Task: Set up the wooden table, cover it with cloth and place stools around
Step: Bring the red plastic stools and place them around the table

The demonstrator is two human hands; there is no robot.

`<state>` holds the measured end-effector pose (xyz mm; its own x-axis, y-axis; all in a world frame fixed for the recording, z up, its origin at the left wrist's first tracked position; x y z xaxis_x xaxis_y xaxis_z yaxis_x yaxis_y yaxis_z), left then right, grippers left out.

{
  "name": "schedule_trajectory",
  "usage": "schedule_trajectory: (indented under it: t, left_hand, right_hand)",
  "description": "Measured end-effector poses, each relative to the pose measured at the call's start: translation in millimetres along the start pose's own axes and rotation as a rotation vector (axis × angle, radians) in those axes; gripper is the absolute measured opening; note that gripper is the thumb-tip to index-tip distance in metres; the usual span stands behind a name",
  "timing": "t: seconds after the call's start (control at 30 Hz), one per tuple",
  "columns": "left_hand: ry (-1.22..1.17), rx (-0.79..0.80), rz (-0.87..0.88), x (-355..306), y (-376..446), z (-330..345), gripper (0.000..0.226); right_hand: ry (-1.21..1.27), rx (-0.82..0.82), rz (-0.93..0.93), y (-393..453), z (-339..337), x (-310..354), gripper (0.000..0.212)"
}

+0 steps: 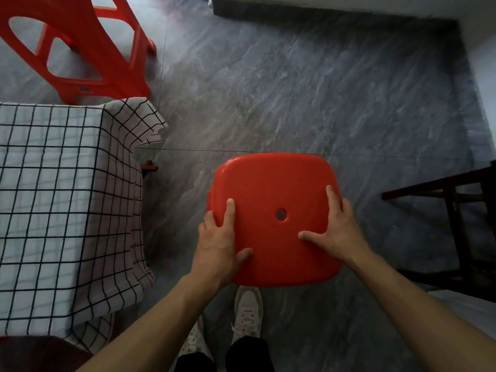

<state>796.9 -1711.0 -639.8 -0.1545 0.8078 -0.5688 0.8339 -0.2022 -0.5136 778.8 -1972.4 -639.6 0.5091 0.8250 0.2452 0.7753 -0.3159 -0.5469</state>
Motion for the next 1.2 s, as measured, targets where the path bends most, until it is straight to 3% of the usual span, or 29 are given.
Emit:
schedule_trajectory:
  t: [0.17,0.3,0.7,1.03,1.2]
  left_hand:
    - [-0.044,0.088,-0.013,6,-3,-15,0.102]
    - [-0.037,-0.022,-0.033,-3,-31,-74,0.086]
    - [0.071,-0.213,0.071,-75,-167,-302,0.061]
    - [0.032,-0.325,0.174,-104,-280,-407,0.056]
    - [0.051,-0.432,0.219,-109,-299,-443,0.056]
  right_hand:
    - [-0.095,0.042,0.054,-7,-3,3,0.127]
    - [-0.162,0.076,0.098,-34,-30,19,0.106]
    - [-0.205,-0.179,-0.215,-209,-206,182,0.072]
    - [-0.228,-0.352,-0.277,-332,-314,259,0.082]
    - [-0.202,-0.485,-0.306,-365,-361,269,0.074]
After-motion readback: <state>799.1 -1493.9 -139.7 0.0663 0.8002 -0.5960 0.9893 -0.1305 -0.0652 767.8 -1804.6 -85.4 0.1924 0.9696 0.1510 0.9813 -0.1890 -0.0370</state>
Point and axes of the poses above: each hand's wrist, its own y-axis towards the middle knuckle, its own z-axis out of the palm, x = y × z, the point moved 5 cm from there along y, towards the middle knuckle, and after that the axes turned 8 degrees about -y, right-handed, at the moved point
